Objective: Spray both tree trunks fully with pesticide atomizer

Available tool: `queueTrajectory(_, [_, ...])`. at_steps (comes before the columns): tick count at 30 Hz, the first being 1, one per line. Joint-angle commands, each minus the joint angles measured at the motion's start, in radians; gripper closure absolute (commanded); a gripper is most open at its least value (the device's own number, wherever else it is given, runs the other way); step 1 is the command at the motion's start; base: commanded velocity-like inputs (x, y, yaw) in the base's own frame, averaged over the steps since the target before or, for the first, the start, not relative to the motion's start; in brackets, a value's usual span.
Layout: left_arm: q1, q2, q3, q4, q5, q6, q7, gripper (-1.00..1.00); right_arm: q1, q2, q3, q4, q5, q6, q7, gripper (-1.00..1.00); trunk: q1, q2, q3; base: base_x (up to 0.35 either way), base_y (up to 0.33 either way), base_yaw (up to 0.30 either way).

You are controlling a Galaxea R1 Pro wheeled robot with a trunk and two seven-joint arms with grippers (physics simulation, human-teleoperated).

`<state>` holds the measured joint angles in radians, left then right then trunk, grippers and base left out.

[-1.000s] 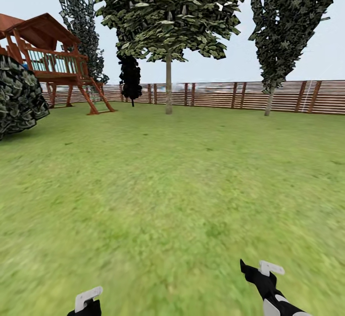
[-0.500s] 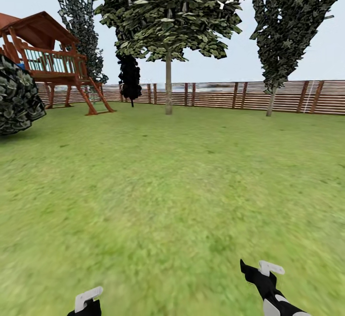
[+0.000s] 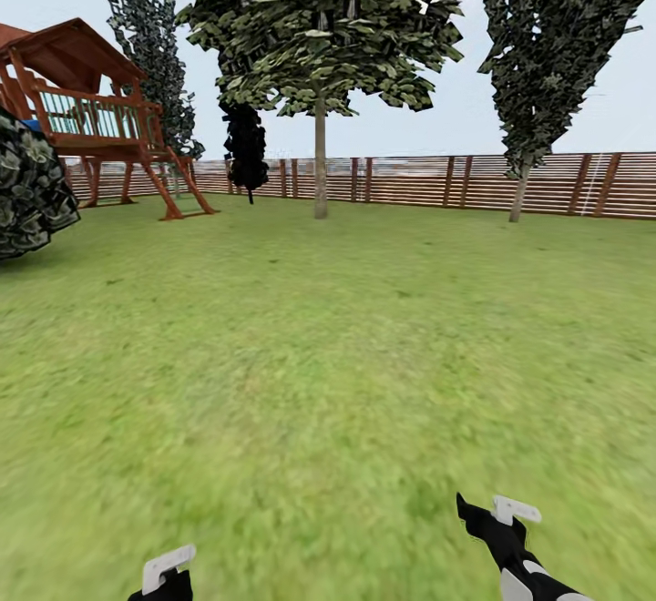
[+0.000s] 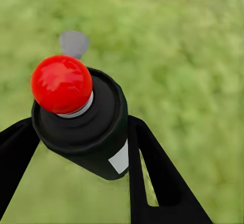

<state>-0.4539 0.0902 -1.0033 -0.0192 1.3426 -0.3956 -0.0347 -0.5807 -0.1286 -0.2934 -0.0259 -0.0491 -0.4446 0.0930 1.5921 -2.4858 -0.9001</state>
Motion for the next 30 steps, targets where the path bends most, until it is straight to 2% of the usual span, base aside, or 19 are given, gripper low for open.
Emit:
queueTrajectory(1, [0.000,0.000,-0.006,-0.001,0.010,-0.002,-0.004,1.00,-0.001,0.000,-0.007,0.001,-0.006,-0.003,0.010,-1.00,0.000,0.000,-0.001,0.330,0.000,0.000])
queueTrajectory(30, [0.000,0.000,-0.006,-0.001,0.010,-0.002,-0.004,1.00,-0.001,0.000,-0.007,0.001,-0.005,-0.003,0.010,-1.00,0.000,0.000,-0.001,0.330,0.000,0.000])
